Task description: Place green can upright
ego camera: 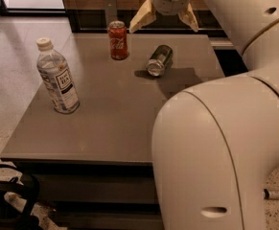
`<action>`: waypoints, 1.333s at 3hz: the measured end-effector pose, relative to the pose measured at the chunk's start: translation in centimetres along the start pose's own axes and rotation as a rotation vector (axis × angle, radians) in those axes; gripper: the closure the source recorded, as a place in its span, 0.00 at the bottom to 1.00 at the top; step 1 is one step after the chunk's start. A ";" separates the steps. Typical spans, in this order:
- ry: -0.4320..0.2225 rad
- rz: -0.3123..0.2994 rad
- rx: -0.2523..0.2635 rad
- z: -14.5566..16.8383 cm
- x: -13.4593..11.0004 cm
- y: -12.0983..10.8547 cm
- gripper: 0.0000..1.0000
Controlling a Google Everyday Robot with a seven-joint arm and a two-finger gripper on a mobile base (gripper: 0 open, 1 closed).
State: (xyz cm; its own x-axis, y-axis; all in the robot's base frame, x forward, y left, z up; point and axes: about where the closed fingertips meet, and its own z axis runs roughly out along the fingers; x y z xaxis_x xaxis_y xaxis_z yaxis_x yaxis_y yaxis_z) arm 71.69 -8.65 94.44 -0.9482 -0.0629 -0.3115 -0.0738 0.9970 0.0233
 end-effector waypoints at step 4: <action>0.016 0.223 0.178 2.5 -0.9 1.1 0.00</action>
Offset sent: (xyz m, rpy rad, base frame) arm 0.0231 0.0142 -0.0282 -0.0882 0.0520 -0.2427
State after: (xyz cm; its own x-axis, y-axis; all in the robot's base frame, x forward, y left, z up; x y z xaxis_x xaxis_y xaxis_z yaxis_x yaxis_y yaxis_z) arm 73.26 -7.43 92.43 -0.9397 0.1595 -0.3024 0.1912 0.9784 -0.0783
